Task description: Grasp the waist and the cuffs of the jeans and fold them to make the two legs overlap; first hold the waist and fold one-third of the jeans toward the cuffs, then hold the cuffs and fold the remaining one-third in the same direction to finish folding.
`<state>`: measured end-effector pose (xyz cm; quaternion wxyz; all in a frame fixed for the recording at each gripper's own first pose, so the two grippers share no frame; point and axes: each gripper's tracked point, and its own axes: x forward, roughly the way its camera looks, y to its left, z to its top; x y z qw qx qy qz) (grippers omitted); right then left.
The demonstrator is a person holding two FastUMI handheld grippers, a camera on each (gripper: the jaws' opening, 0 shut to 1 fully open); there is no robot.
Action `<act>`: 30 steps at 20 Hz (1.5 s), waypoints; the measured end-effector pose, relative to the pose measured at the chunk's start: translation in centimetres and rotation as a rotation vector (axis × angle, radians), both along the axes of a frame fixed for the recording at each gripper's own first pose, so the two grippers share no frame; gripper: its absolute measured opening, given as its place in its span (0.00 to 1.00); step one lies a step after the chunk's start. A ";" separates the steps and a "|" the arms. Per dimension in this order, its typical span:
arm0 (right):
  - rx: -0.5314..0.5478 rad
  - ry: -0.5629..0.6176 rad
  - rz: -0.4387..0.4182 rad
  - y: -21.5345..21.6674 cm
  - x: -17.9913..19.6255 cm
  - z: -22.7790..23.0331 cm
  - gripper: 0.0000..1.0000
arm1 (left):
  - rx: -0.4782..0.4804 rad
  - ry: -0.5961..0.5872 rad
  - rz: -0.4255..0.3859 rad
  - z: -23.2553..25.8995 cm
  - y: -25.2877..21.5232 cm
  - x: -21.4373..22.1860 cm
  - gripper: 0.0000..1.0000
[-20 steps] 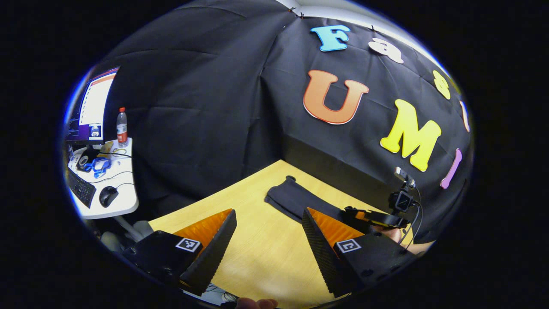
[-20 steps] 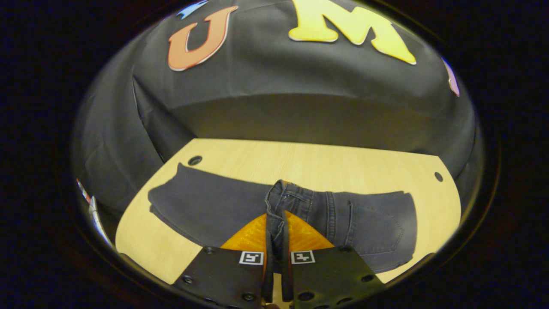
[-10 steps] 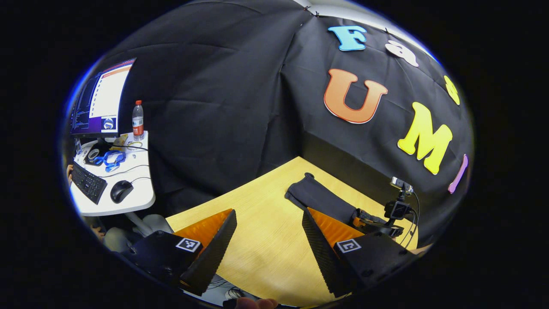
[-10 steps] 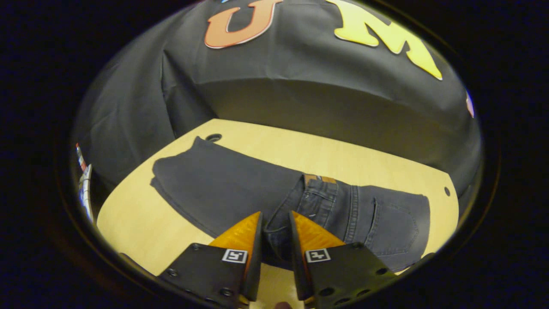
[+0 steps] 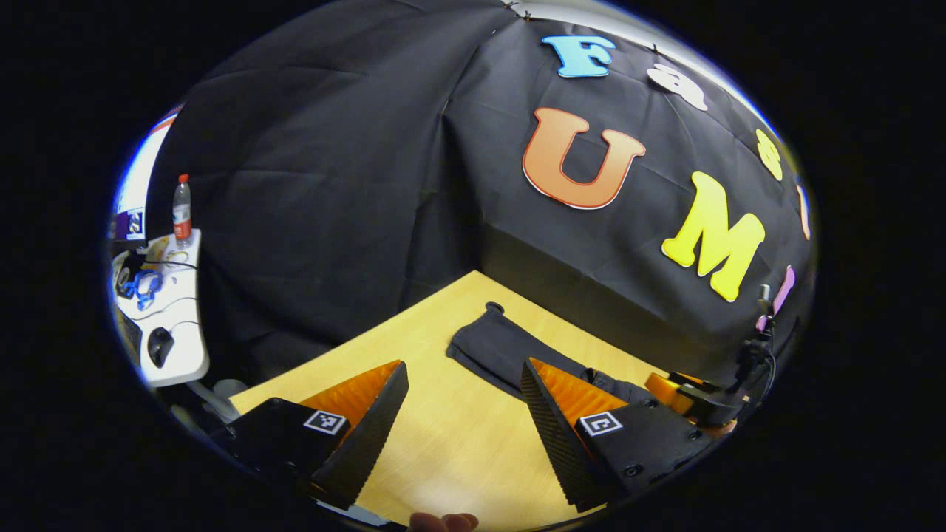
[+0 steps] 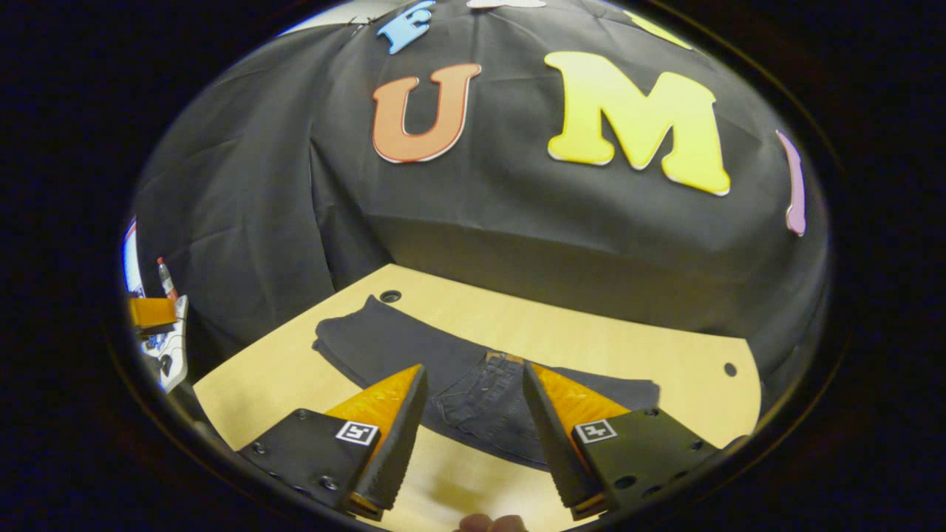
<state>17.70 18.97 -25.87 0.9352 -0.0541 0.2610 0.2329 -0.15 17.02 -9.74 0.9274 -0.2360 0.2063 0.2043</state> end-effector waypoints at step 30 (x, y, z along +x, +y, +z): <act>0.062 0.210 -0.257 -24.1 -0.6 1.7 0.92 | -0.774 0.413 0.347 -19.4 5.0 19.3 0.99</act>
